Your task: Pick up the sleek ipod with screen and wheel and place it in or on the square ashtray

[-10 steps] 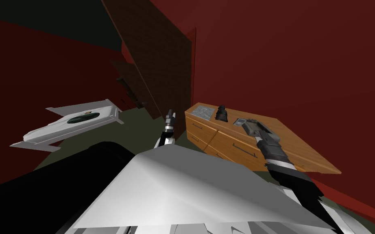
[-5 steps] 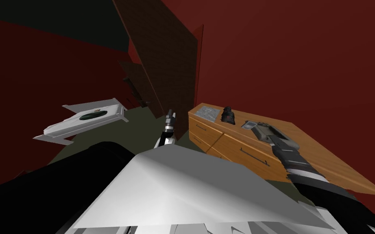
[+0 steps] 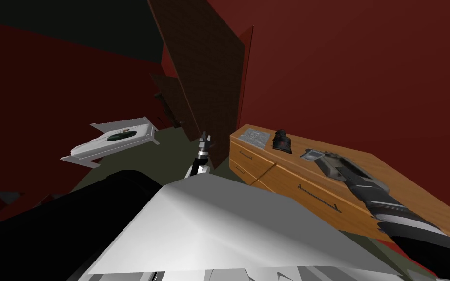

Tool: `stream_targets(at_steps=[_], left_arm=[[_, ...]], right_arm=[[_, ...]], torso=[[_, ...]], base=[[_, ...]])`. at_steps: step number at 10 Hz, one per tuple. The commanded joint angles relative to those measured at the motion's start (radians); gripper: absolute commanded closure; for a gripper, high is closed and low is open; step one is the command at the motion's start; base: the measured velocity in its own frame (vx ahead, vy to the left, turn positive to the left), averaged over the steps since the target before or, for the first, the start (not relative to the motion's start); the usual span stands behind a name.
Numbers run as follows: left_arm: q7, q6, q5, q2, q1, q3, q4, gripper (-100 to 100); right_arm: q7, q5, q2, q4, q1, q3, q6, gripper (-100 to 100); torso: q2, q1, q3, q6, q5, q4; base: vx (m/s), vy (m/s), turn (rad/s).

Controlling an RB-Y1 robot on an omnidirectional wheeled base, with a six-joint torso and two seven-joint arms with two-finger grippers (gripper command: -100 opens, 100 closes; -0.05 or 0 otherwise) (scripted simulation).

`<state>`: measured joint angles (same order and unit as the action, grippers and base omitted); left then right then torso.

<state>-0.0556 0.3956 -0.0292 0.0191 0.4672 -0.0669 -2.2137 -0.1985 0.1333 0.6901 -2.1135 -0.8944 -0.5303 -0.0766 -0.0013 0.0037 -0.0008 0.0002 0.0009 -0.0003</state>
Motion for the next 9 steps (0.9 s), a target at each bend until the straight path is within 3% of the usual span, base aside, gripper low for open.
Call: stream_targets(at_steps=[1,2,3,7,9], left_arm=[[0.0,0.0,0.0,0.0,0.0,0.0,0.0,0],[0.0,0.0,0.0,0.0,0.0,0.0,0.0,0],[0.0,0.0,0.0,0.0,0.0,0.0,0.0,0],[0.0,0.0,0.0,0.0,0.0,0.0,0.0,0],[0.0,0.0,0.0,0.0,0.0,0.0,0.0,0]], right_arm=[[0.0,0.0,0.049,0.005,-0.044,-0.031,0.031,-100],[0.001,0.002,0.082,0.007,-0.07,-0.055,0.059,-100],[0.001,0.002,0.085,0.007,-0.078,-0.055,0.059,-100],[0.015,0.004,0.212,0.012,-0.208,-0.136,0.169,-100],[0.021,0.004,0.248,0.012,-0.254,-0.153,0.198,-100]], torso=[[0.0,0.0,0.0,0.0,0.0,0.0],[0.0,-0.001,0.0,0.0,0.0,0.0],[0.0,0.0,0.0,-0.001,0.0,0.0],[0.0,-0.001,0.0,-0.001,0.0,0.0],[0.0,-0.002,0.0,0.0,-0.001,0.0]], base=[[0.021,0.043,0.075],[0.033,0.055,0.154],[0.027,0.037,0.057],[0.035,0.038,0.133],[0.032,0.016,0.068]])
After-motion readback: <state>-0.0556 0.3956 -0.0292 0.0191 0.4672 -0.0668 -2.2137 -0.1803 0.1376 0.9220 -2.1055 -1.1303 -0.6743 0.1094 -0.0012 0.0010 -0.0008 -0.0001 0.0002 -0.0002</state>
